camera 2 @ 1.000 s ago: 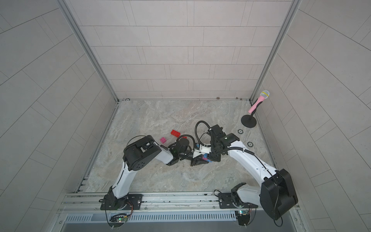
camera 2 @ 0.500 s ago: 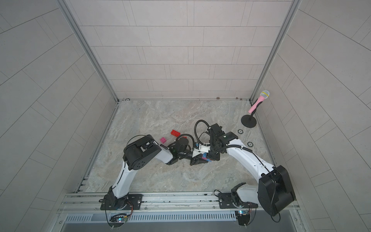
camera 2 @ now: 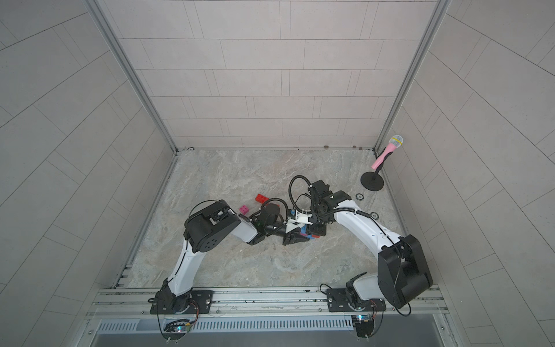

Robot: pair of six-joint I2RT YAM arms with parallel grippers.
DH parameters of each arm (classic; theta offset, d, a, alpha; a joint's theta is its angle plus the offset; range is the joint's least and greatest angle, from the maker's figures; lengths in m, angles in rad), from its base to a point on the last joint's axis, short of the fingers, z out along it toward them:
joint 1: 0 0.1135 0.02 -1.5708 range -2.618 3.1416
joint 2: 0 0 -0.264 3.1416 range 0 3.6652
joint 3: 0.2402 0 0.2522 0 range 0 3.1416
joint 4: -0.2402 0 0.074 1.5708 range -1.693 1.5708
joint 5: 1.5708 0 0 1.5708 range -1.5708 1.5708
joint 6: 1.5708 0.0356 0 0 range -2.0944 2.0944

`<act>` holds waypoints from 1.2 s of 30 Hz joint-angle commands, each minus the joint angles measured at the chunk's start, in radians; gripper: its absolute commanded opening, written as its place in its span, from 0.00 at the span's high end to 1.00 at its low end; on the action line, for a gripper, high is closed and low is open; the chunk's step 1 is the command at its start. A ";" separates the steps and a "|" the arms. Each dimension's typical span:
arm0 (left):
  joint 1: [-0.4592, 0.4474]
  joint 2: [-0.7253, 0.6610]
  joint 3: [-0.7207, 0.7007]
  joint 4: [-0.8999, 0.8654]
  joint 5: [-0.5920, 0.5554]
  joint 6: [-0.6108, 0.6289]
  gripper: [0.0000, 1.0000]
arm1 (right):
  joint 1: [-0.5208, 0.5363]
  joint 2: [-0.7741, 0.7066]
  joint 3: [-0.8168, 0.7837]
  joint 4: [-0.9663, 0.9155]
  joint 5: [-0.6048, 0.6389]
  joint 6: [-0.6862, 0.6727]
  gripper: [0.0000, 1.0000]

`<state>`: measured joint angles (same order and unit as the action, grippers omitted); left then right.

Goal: Assemble the letter p with lego
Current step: Assemble the lego brick with the lego brick.

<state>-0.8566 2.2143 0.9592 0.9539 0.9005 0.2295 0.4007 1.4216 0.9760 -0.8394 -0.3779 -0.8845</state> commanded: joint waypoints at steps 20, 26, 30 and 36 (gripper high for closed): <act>-0.039 0.059 -0.002 -0.187 -0.071 0.019 1.00 | 0.021 0.110 -0.109 -0.044 0.110 0.033 0.78; -0.039 0.059 0.003 -0.199 -0.072 0.019 1.00 | 0.020 0.145 -0.096 -0.064 0.090 0.030 0.85; -0.039 0.058 0.004 -0.205 -0.072 0.022 1.00 | 0.020 0.185 -0.091 -0.075 0.072 0.023 0.88; -0.039 0.055 0.006 -0.214 -0.074 0.024 1.00 | 0.023 0.240 -0.079 -0.098 0.071 0.018 0.92</act>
<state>-0.8524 2.2162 0.9615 0.9478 0.9112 0.2295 0.3866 1.4681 1.0142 -0.8780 -0.4095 -0.8883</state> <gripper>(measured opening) 0.354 0.361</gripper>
